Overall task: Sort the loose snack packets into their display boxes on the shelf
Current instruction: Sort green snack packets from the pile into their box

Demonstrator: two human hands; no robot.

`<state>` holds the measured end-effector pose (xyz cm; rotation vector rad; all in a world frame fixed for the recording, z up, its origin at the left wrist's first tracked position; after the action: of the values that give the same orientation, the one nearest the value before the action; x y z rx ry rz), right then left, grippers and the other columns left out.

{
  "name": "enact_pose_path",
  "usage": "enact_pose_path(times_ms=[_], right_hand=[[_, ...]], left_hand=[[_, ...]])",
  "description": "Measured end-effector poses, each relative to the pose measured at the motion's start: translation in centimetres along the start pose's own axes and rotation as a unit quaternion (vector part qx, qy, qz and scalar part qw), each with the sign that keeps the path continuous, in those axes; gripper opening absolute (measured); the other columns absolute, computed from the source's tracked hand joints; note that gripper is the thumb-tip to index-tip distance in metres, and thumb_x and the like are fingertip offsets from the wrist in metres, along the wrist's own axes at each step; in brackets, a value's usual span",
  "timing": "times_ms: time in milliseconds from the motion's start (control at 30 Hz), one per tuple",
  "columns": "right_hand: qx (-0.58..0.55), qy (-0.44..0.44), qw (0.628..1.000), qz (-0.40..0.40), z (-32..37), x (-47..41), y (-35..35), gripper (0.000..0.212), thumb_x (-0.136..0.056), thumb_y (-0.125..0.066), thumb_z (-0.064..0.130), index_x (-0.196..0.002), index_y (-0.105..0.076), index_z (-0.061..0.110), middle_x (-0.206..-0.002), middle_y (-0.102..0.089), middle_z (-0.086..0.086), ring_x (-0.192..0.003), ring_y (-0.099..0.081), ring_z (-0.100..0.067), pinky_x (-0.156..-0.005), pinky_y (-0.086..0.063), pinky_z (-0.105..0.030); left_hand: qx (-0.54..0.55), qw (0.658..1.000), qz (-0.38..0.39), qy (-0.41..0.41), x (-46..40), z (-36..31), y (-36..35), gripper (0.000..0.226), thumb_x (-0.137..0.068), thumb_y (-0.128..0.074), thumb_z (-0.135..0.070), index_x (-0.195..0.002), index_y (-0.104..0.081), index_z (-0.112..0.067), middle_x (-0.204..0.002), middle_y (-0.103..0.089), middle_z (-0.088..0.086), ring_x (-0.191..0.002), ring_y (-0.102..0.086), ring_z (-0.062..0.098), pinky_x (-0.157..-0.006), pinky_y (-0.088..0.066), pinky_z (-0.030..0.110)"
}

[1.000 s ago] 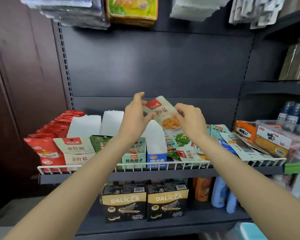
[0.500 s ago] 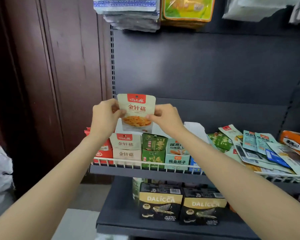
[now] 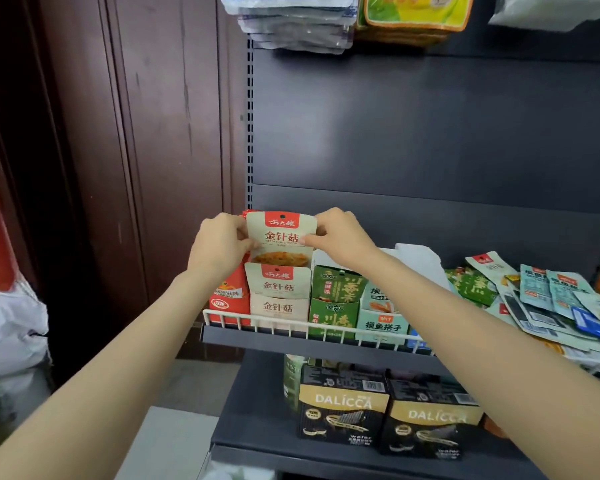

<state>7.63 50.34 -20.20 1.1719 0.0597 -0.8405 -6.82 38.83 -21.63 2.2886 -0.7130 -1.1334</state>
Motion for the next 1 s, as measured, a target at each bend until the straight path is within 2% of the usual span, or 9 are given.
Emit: enact_pose_path(times_ms=[67,133,267,333,400,533,700,867,1000], right_hand=[[0.002,0.007,1.0,-0.012,0.4,-0.1,0.0,0.015,-0.086,-0.067,0.022,-0.091,-0.072,0.008,-0.088,-0.073,-0.007,-0.079,-0.067,-0.023,-0.075,-0.055,-0.044],[0.039,0.006,0.999,0.024,0.6,-0.2,-0.6,0.014,-0.085,-0.068,0.022,-0.088,-0.071,0.009,-0.085,-0.072,-0.007,-0.074,-0.066,-0.023,-0.071,-0.055,-0.043],[0.068,0.012,0.995,0.075,1.2,-0.1,-1.1,0.019,-0.086,-0.066,0.02,-0.071,-0.067,0.008,-0.073,-0.066,-0.006,-0.06,-0.056,-0.019,-0.06,-0.046,-0.033],[0.032,0.015,0.996,0.08,1.6,0.2,-0.8,0.015,-0.087,-0.064,0.018,-0.08,-0.072,0.008,-0.08,-0.066,-0.004,-0.069,-0.057,-0.016,-0.064,-0.045,-0.028],[0.016,0.016,0.996,0.086,1.7,0.6,-0.7,0.014,-0.087,-0.064,0.017,-0.094,-0.074,0.01,-0.093,-0.07,-0.004,-0.084,-0.063,-0.018,-0.075,-0.052,-0.031],[-0.001,-0.002,0.995,0.104,0.8,1.1,-0.5,0.016,-0.087,-0.063,0.016,-0.097,-0.074,0.01,-0.096,-0.071,-0.005,-0.089,-0.064,-0.018,-0.08,-0.052,-0.032],[-0.088,-0.034,0.994,0.054,-0.2,2.3,1.4,0.02,-0.091,-0.058,0.02,-0.1,-0.072,0.009,-0.095,-0.071,-0.003,-0.085,-0.067,-0.015,-0.069,-0.047,-0.02],[-0.082,-0.049,0.994,-0.054,-2.7,5.1,4.7,0.018,-0.091,-0.058,0.023,-0.093,-0.074,0.014,-0.087,-0.07,0.006,-0.086,-0.062,-0.008,-0.079,-0.046,-0.026],[-0.063,-0.079,0.987,-0.128,-6.4,8.8,7.4,0.016,-0.091,-0.058,0.018,-0.093,-0.074,0.016,-0.091,-0.07,0.007,-0.087,-0.061,-0.007,-0.079,-0.041,-0.02]], left_hand=[[0.005,1.0,-0.01,-0.009,0.1,-0.1,0.4,0.014,-0.082,-0.071,-0.02,-0.094,-0.068,-0.013,-0.083,-0.063,-0.002,-0.079,-0.061,0.019,-0.069,-0.05,0.032],[0.018,0.999,-0.015,-0.036,0.2,-0.6,0.6,0.016,-0.082,-0.07,-0.018,-0.097,-0.064,-0.019,-0.09,-0.064,-0.004,-0.085,-0.061,0.016,-0.073,-0.051,0.031],[-0.034,0.996,0.069,-0.054,0.2,-1.3,-0.4,0.013,-0.087,-0.063,-0.016,-0.098,-0.068,-0.02,-0.099,-0.065,-0.003,-0.093,-0.062,0.019,-0.082,-0.053,0.037],[-0.064,0.989,0.118,-0.058,0.1,-1.3,-1.0,0.009,-0.088,-0.063,-0.02,-0.091,-0.07,-0.024,-0.092,-0.067,-0.003,-0.088,-0.063,0.02,-0.079,-0.054,0.038],[-0.062,0.986,0.146,-0.058,0.2,-1.4,-1.5,0.007,-0.087,-0.064,-0.027,-0.09,-0.071,-0.026,-0.088,-0.068,-0.004,-0.085,-0.063,0.017,-0.08,-0.054,0.043],[-0.033,0.987,0.147,-0.059,0.4,-1.9,-1.9,0.011,-0.087,-0.064,-0.031,-0.091,-0.071,-0.024,-0.087,-0.069,-0.008,-0.085,-0.063,0.012,-0.082,-0.054,0.042],[-0.024,0.991,0.118,-0.057,1.0,-2.4,-2.1,0.018,-0.089,-0.06,-0.034,-0.097,-0.07,-0.022,-0.097,-0.07,-0.005,-0.089,-0.063,0.011,-0.085,-0.054,0.039],[0.036,0.989,0.106,-0.093,2.6,-6.3,-3.2,0.013,-0.09,-0.058,-0.024,-0.095,-0.068,-0.019,-0.088,-0.066,-0.008,-0.083,-0.063,0.011,-0.078,-0.054,0.033],[0.117,0.977,0.117,-0.131,4.4,-11.8,-6.0,0.01,-0.09,-0.058,-0.02,-0.092,-0.068,-0.018,-0.084,-0.066,-0.008,-0.078,-0.06,0.004,-0.072,-0.048,0.016]])
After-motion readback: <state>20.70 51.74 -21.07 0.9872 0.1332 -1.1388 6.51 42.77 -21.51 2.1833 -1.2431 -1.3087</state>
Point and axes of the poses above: each hand's wrist, its own x-axis away from the middle knuckle, its own y-axis out of the back of the hand, z = x × y, the point moved 5 cm from there along -x, towards the middle knuckle
